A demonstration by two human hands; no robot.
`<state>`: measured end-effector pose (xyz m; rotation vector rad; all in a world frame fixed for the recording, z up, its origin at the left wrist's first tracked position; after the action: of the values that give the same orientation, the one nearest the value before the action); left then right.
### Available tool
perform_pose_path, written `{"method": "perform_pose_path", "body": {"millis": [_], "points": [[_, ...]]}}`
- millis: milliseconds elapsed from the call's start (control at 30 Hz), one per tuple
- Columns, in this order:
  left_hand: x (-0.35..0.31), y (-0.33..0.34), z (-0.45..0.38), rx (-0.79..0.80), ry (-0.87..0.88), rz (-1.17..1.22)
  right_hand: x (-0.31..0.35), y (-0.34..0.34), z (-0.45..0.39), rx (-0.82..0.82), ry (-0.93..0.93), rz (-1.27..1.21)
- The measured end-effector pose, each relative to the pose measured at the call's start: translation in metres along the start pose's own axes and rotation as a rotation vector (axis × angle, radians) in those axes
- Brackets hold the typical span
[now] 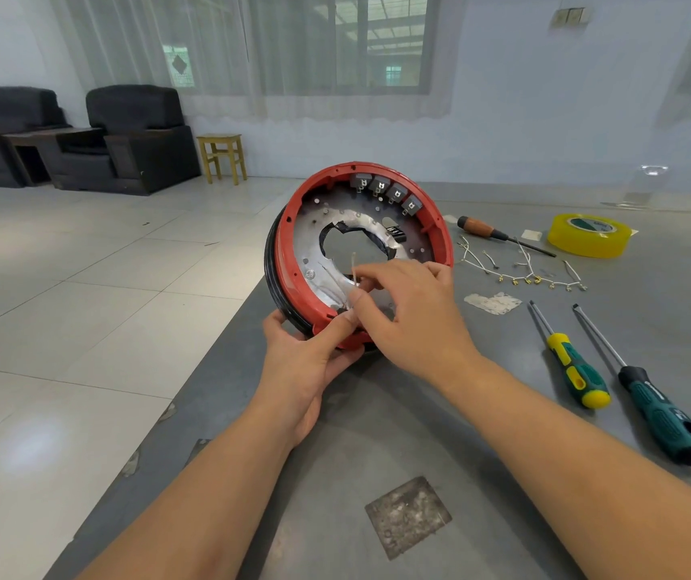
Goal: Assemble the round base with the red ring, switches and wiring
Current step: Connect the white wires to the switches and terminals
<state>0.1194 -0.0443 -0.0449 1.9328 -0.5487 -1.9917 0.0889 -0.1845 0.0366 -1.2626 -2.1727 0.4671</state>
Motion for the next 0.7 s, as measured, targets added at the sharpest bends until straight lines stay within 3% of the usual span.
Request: {"method": "perform_pose_path", "body": {"millis": [167, 367, 567, 700], "points": [[-0.001, -0.005, 0.000, -0.054, -0.058, 0.040, -0.020, -0.007, 0.021, 0.019, -0.196, 0.168], [-0.003, -0.008, 0.002, -0.065, -0.111, 0.065, -0.047, -0.011, 0.027, 0.061, -0.167, 0.210], [-0.003, -0.009, 0.003, 0.019, -0.158, 0.043, -0.066, -0.018, 0.037, 0.052, 0.010, -0.029], [-0.002, -0.011, 0.004, 0.018, -0.193, 0.080, -0.073, -0.012, 0.042, 0.148, 0.195, -0.244]]}}
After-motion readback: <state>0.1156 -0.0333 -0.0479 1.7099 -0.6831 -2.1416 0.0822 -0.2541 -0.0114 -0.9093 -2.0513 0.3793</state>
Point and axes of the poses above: each hand's wrist, its own z-axis away from the middle knuckle, its own y-axis out of the palm, x = y × z, the point moved 6 cm from there along -z, towards the middle knuckle, and after that the axes turned 4 degrees about -x, right-handed, at the moved point
